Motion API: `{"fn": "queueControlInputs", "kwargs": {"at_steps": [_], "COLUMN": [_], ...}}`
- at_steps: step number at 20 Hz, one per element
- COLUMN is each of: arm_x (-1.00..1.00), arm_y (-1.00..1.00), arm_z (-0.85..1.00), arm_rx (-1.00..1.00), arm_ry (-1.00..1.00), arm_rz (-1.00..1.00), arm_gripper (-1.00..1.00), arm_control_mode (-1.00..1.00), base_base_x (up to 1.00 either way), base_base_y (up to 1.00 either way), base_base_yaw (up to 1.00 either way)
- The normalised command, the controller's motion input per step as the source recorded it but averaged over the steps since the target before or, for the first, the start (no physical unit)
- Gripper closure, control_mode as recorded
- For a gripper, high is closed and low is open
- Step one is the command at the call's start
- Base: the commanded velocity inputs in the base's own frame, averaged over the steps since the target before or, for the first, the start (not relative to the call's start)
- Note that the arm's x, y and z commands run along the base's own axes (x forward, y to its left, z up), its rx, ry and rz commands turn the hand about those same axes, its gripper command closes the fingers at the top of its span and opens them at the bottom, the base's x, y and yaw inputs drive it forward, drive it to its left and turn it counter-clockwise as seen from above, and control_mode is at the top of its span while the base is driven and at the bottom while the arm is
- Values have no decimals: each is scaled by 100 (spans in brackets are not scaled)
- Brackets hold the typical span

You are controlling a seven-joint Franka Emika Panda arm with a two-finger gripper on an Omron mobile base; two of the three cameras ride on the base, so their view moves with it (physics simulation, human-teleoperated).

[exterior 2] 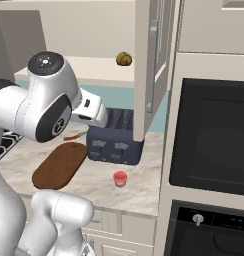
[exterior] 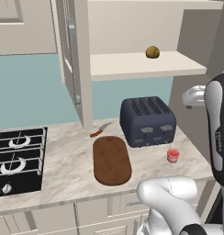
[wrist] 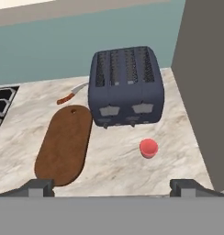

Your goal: Pick the bread, place it on the cutting board, pick the jam, place it on the counter, and close the cabinet.

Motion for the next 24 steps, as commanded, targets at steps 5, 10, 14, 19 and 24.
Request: {"fn": "queueControlInputs", "kwargs": {"at_steps": [5, 10, 14, 19, 24], "arm_x": [0, 0, -6, -10, 0], "arm_y": [0, 0, 5, 11, 8], "arm_z": [15, 15, 4, 0, 6], "arm_rx": [-1, -3, -10, -14, -6], "arm_ry": [-4, -5, -8, -12, -10], "arm_rz": [0, 0, 0, 0, 0], "arm_gripper": [-100, -100, -100, -100, -100], "arm_control_mode": [-100, -100, -100, -100, -100], "base_base_x": [0, 0, 0, 0, 0], "base_base_y": [0, 0, 0, 0, 0], "base_base_yaw": [0, 0, 0, 0, 0]}}
